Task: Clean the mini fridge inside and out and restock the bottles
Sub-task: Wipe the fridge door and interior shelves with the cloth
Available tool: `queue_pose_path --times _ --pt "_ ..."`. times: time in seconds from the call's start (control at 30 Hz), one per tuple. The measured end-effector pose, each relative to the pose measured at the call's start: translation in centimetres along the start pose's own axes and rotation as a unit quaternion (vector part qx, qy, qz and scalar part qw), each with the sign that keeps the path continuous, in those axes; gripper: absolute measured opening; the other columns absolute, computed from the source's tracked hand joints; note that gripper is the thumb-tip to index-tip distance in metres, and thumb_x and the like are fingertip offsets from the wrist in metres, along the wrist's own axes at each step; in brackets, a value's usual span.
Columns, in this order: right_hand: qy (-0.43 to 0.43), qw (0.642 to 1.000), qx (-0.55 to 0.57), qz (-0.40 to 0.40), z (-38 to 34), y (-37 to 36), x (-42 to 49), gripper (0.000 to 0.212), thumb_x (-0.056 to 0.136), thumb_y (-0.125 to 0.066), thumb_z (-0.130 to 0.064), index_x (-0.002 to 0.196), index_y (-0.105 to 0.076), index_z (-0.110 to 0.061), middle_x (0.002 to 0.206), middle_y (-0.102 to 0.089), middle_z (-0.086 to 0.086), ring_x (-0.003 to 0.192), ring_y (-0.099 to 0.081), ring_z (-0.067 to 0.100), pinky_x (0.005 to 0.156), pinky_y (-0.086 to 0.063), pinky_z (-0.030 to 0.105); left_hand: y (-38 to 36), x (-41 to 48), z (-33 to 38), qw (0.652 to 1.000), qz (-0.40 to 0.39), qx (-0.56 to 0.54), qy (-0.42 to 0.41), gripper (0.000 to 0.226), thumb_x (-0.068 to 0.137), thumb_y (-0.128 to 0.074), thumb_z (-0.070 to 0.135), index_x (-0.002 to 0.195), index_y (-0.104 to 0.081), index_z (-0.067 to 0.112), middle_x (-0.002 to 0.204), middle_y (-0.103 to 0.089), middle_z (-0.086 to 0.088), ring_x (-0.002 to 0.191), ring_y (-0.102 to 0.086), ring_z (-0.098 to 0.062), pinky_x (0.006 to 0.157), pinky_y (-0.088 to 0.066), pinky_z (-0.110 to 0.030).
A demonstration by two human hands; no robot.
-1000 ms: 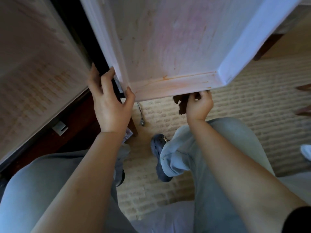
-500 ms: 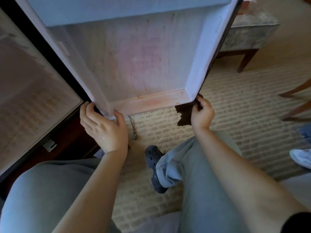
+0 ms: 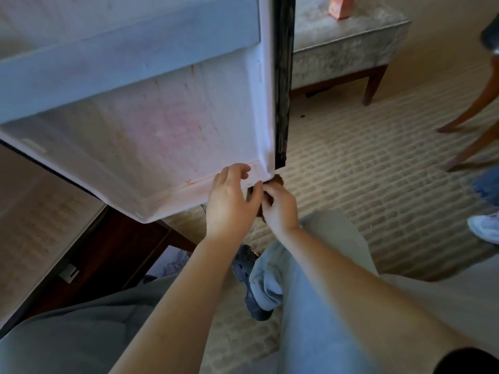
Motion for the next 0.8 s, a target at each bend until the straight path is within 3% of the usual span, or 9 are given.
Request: queue_pose_path --times 0.07,0.23,0.33,0.43,0.53,0.63,0.7,0.8 --pt "-0.009 1.000 -0.005 -0.009 0.3 -0.2 -1.7 0.030 0.083 -0.057 0.005 0.101 -0.071 -0.015 0.099 -0.070 -0.002 0.091 -0.064 0.011 0.082 -0.040 0.008 -0.7 0.2 0.6 1.000 -0.018 0.001 0.011 0.039 0.088 -0.063 0.030 0.123 -0.052 0.015 0.107 -0.055 0.007 0.101 -0.053 -0.012 0.078 -0.042 -0.022" --pt "-0.088 0.995 0.025 0.034 2.3 3.4 -2.5 0.034 0.082 -0.053 0.008 0.103 -0.071 -0.012 0.105 -0.068 0.004 0.097 -0.063 0.017 0.088 -0.043 0.017 -2.0 2.3 1.9 0.997 -0.048 -0.027 0.062 0.044 0.088 -0.063 0.039 0.123 -0.049 0.017 0.103 -0.056 0.008 0.100 -0.055 -0.014 0.079 -0.046 -0.027" --pt "-0.103 0.991 0.056 0.069 3.0 5.3 -2.4 0.032 0.082 -0.056 0.007 0.102 -0.071 -0.013 0.105 -0.068 0.004 0.096 -0.064 0.020 0.089 -0.048 0.027 -2.7 3.6 2.2 0.990 -0.044 -0.054 0.123 0.038 0.086 -0.062 0.048 0.106 -0.050 0.019 0.097 -0.062 0.006 0.090 -0.059 -0.017 0.084 -0.050 -0.040" --pt "-0.126 0.985 0.080 0.089 3.2 5.9 -2.7 0.030 0.083 -0.058 0.005 0.103 -0.071 -0.013 0.106 -0.067 0.005 0.097 -0.064 0.020 0.089 -0.049 0.028 -1.9 5.0 3.0 0.991 0.000 0.013 0.135 0.041 0.085 -0.056 0.056 0.095 -0.053 0.016 0.088 -0.061 0.001 0.081 -0.059 -0.022 0.072 -0.051 -0.037" --pt "-0.134 0.982 0.087 0.097 3.3 5.8 -2.6 0.028 0.085 -0.059 0.003 0.105 -0.070 -0.012 0.105 -0.067 0.005 0.098 -0.064 0.020 0.090 -0.051 0.036 -1.1 6.5 3.9 0.990 0.031 0.051 0.131 0.032 0.088 -0.051 0.043 0.068 -0.045 0.019 0.071 -0.054 -0.002 0.071 -0.056 -0.027 0.058 -0.042 -0.031" --pt "-0.139 0.981 0.088 0.107 3.7 6.0 -2.3 0.025 0.085 -0.061 0.002 0.104 -0.070 -0.011 0.104 -0.067 0.005 0.096 -0.064 0.022 0.087 -0.053 0.039 -1.2 6.8 4.7 0.990 0.034 0.102 0.092 0.036 0.085 -0.044 0.033 0.055 -0.030 0.019 0.064 -0.047 -0.010 0.072 -0.055 -0.034 0.070 -0.046 -0.039" --pt "-0.143 0.979 0.092 0.113 4.1 6.1 -2.2 0.022 0.085 -0.062 0.000 0.104 -0.069 -0.010 0.103 -0.066 0.005 0.093 -0.063 0.019 0.084 -0.054 0.037 -1.2 5.8 4.9 0.989 0.039 0.120 0.076 0.039 0.087 -0.043 0.033 0.053 -0.031 0.018 0.058 -0.037 0.001 0.069 -0.052 -0.031 0.073 -0.042 -0.038" --pt "-0.136 0.981 0.092 0.101 4.0 6.1 -2.0 0.020 0.085 -0.064 0.000 0.102 -0.069 -0.011 0.103 -0.065 0.005 0.083 -0.058 0.010 0.081 -0.049 0.014 -0.7 3.1 5.0 0.991 0.075 0.110 0.029 0.040 0.089 -0.047 0.031 0.055 -0.034 0.016 0.056 -0.032 0.009 0.062 -0.044 -0.021 0.069 -0.031 -0.033"
Point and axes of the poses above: each hand's wrist, its own x-axis towards the middle knuckle, its own y-axis out of the back of the hand, z = x × y, the point moved 8 cm from there along x, towards the middle knuckle
